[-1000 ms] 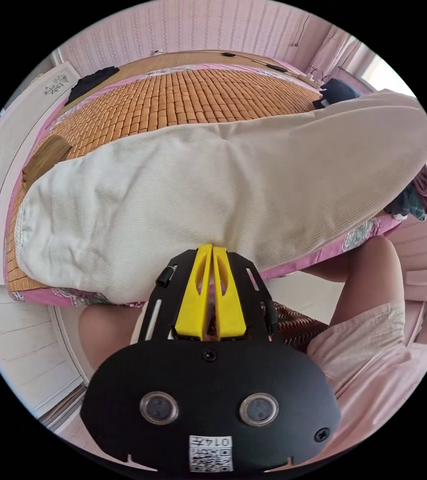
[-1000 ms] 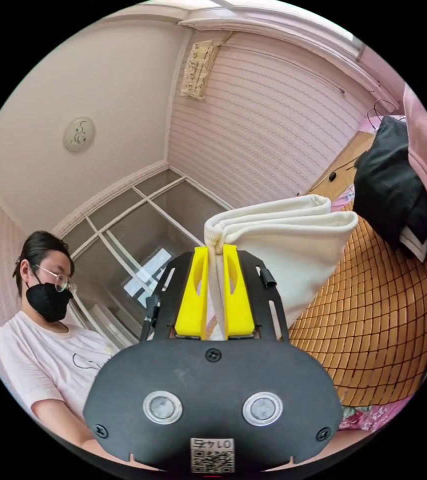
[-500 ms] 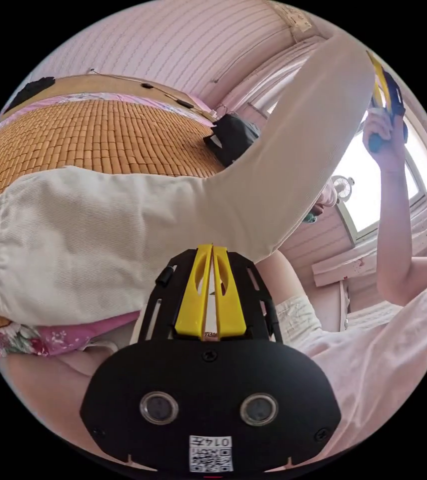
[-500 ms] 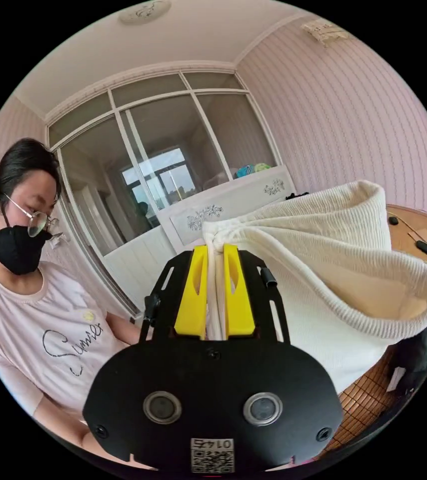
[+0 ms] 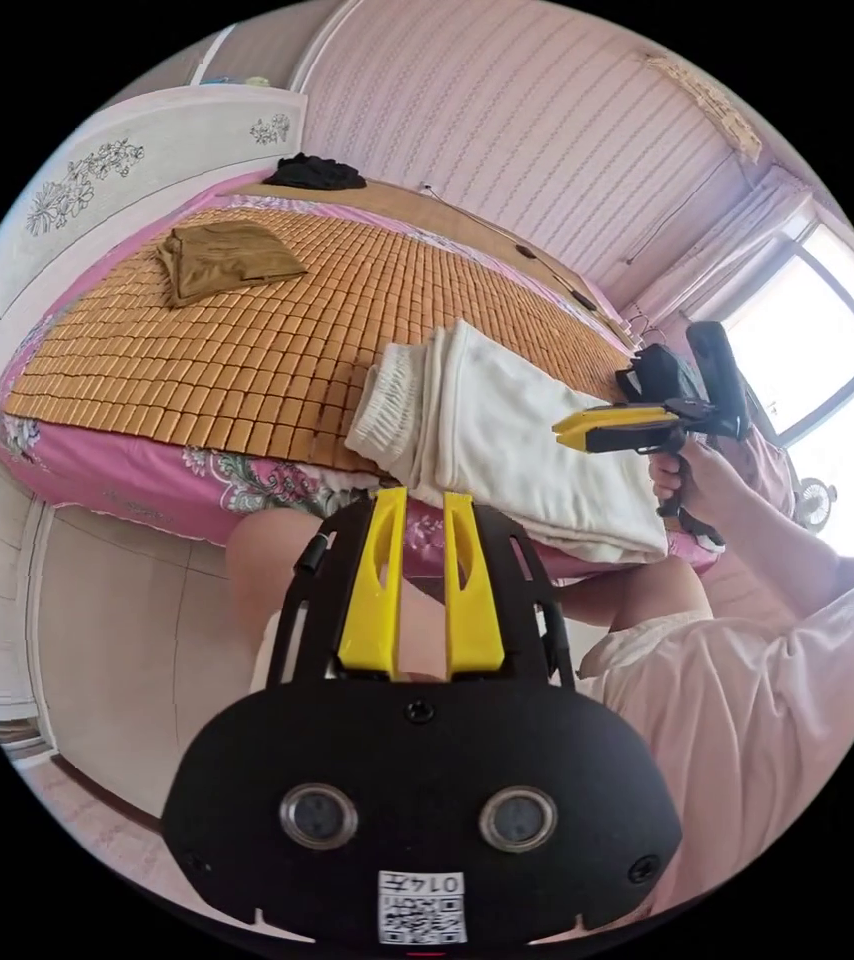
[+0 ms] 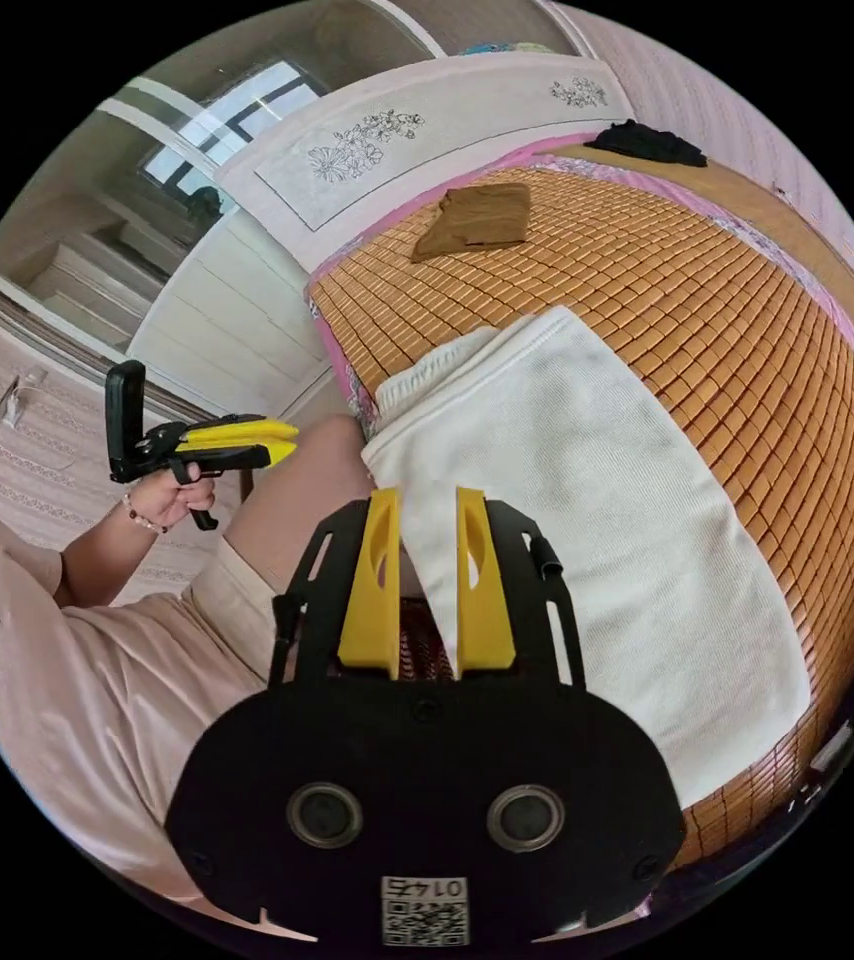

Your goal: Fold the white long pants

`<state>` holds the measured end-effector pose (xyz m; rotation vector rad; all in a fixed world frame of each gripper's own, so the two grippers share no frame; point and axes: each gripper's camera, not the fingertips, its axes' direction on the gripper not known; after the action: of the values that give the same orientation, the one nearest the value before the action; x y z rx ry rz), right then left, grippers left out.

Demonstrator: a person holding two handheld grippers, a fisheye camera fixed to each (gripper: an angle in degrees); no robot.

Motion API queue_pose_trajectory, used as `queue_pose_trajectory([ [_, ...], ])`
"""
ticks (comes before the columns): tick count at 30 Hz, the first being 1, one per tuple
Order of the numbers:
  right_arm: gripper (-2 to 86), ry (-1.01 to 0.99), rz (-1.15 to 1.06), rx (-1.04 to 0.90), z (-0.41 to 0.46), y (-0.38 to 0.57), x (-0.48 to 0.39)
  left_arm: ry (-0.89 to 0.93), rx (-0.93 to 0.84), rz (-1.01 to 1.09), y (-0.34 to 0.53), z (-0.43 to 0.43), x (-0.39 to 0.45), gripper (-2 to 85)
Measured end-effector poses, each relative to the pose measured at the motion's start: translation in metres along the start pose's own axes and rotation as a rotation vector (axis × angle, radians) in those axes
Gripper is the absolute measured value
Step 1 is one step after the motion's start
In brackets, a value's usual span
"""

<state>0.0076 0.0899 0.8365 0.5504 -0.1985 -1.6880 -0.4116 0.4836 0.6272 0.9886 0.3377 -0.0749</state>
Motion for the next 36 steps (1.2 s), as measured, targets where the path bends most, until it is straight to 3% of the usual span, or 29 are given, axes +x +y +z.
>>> queue_pose_trajectory([
  [5, 10.9, 0.245, -0.132, -0.062, 0.042, -0.073, 0.010, -0.046, -0.045, 0.080, -0.033, 0.041, 0.020, 9.3],
  [11, 12.6, 0.417, -0.144, -0.230, 0.127, -0.154, 0.044, -0.117, -0.181, 0.088, -0.046, 0.075, 0.016, 4.8],
  [15, 7.2, 0.356, -0.122, -0.311, 0.163, -0.172, 0.065, -0.072, -0.159, 0.080, -0.045, 0.069, 0.008, 0.5],
  [18, 1.1, 0.374, -0.217, -0.235, 0.155, -0.171, 0.060, -0.043, -0.127, 0.099, -0.042, 0.057, 0.007, -0.6],
  [23, 0.0, 0.297, -0.391, -0.154, 0.140, -0.176, 0.055, -0.011, -0.140, 0.131, -0.034, 0.038, 0.005, -0.8],
  [28, 3.9, 0.252, -0.333, -0.236, 0.195, -0.204, 0.093, -0.059, -0.161, 0.080, -0.029, 0.041, -0.014, 0.7],
  [32, 12.8, 0.136, -0.235, -0.333, 0.231, -0.222, 0.132, -0.076, -0.236, 0.060, -0.037, 0.055, -0.019, 3.6],
  [36, 15.0, 0.166, -0.271, -0.258, 0.217, -0.232, 0.144, -0.057, -0.140, 0.047, -0.040, 0.036, -0.025, 7.3],
])
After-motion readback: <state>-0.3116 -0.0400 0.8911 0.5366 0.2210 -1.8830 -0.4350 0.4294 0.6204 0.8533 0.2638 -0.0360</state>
